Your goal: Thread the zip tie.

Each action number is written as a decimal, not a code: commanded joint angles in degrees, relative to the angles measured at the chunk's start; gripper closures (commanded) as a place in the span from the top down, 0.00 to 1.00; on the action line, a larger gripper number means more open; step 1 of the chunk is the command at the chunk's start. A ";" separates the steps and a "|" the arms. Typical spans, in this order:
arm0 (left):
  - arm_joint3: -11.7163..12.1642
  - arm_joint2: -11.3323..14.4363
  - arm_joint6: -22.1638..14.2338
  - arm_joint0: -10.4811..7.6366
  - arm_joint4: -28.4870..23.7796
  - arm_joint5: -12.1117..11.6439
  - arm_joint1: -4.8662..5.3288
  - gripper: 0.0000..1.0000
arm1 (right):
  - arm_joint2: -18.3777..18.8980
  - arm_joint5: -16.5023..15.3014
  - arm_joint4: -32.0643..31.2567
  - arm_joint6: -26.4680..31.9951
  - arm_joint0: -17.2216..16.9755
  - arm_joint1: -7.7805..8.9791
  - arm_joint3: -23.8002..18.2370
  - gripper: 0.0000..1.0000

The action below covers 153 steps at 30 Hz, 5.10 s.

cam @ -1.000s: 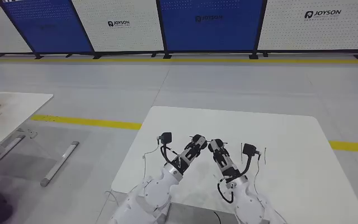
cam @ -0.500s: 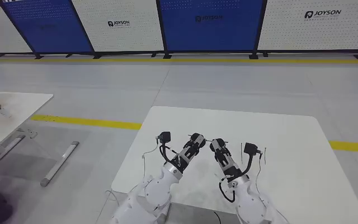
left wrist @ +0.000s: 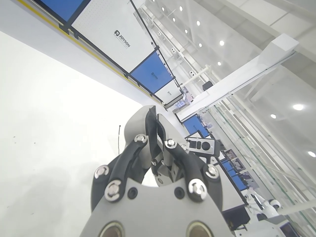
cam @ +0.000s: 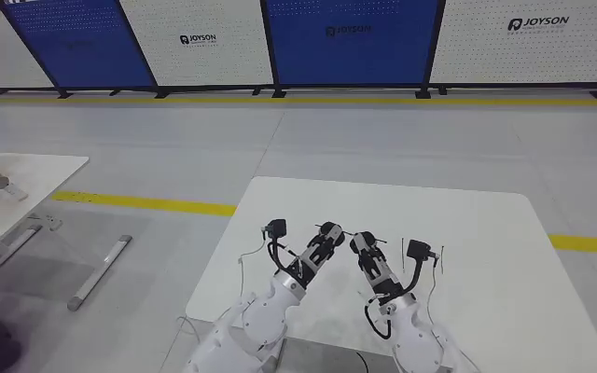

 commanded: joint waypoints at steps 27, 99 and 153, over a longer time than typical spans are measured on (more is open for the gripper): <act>0.40 0.26 -0.02 -0.36 1.25 0.82 -0.06 0.00 | 1.57 -0.35 1.14 1.53 -0.73 0.27 -1.30 0.33; 0.49 1.25 -1.52 -0.37 3.41 3.19 -0.22 0.18 | 1.40 0.37 -3.02 0.63 -1.19 0.37 -1.93 0.00; 0.29 1.18 -1.67 -0.87 4.13 3.51 -0.22 0.00 | 2.76 0.09 -1.13 0.22 -1.62 0.43 -3.03 0.00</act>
